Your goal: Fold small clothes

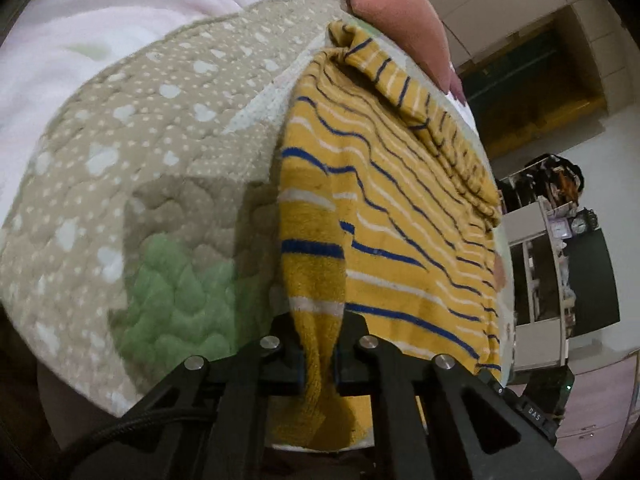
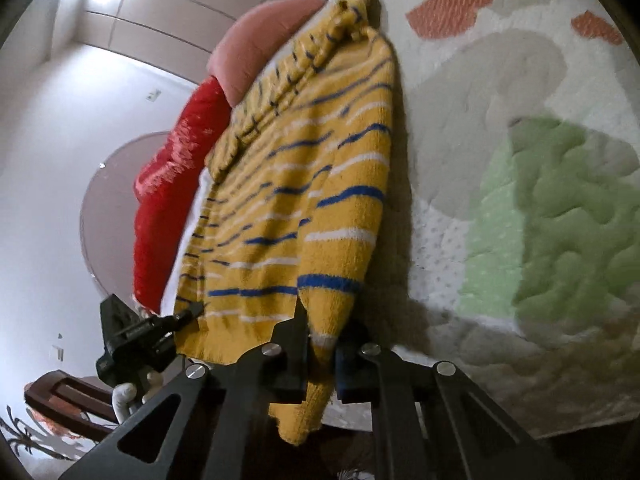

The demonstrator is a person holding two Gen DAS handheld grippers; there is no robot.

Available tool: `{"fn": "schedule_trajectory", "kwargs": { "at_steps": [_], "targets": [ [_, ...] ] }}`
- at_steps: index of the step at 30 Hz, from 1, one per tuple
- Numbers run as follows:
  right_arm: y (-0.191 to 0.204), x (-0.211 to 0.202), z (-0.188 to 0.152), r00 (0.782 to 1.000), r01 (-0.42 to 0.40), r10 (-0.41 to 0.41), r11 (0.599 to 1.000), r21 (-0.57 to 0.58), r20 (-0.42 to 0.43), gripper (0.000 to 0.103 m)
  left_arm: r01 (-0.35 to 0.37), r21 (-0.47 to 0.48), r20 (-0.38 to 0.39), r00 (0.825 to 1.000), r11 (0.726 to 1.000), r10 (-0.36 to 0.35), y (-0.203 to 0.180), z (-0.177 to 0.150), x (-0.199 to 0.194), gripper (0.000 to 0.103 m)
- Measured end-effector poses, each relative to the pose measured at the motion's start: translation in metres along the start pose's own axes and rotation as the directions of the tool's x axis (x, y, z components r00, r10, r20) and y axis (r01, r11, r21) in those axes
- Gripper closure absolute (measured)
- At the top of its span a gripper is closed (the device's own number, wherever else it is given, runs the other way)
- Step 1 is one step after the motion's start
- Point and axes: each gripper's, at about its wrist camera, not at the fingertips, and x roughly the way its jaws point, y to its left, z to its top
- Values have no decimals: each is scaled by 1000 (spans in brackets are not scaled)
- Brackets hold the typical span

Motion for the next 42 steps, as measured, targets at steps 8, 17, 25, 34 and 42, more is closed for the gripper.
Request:
{"fn": "schedule_trajectory", "kwargs": {
  "at_steps": [8, 17, 25, 34, 42],
  "targets": [
    [-15, -53, -26, 998, -25, 24, 1000, 4, 52, 95, 77, 34, -10, 997, 996, -77, -10, -52, -37, 95],
    [-24, -76, -46, 996, -71, 70, 997, 23, 49, 95, 142, 56, -25, 990, 988, -141, -15, -83, -57, 95],
    [19, -59, 30, 987, -133, 136, 990, -44, 82, 95, 199, 34, 21, 980, 979, -200, -50, -15, -57, 95],
    [50, -2, 151, 985, -103, 107, 994, -37, 138, 94, 155, -15, 51, 987, 988, -154, -86, 89, -13, 95],
    [32, 61, 229, 992, -14, 9, 999, 33, 129, 93, 104, -133, -21, 994, 986, -108, -85, 168, 57, 95]
  ]
}}
